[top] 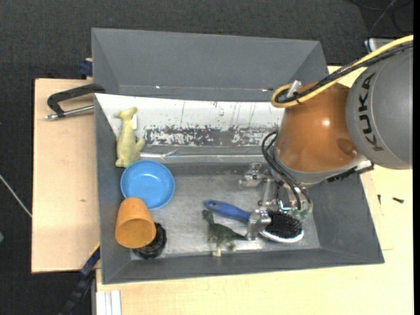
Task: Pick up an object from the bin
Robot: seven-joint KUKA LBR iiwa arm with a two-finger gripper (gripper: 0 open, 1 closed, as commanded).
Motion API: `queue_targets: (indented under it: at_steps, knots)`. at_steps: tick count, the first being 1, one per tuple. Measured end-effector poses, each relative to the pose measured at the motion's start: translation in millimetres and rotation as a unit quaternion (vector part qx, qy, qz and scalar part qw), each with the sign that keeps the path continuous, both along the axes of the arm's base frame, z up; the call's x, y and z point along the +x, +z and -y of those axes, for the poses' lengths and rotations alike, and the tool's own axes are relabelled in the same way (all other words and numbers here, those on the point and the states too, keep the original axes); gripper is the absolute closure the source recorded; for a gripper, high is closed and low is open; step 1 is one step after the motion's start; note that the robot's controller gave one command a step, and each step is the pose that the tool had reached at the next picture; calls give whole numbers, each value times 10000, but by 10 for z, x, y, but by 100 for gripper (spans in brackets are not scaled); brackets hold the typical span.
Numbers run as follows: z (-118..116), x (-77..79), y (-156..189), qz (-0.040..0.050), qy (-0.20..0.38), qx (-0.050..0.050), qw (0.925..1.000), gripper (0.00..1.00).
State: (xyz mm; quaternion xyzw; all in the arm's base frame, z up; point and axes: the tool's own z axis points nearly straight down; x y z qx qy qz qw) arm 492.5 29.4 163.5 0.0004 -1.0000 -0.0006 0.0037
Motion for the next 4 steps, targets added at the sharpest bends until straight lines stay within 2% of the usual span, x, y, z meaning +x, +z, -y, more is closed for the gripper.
queue_targets:
  at_steps: [1, 2, 3, 4]
  knots:
    - [127, 60, -875, 23, 990, 3, 9951, 0]
    - [126, 72, -854, 50, 982, 3, 9952, 100]
    - [47, 135, 158, 102, 813, 1, 9966, 100]
    - [175, 260, 1057, 111, 757, -5, 9971, 100]
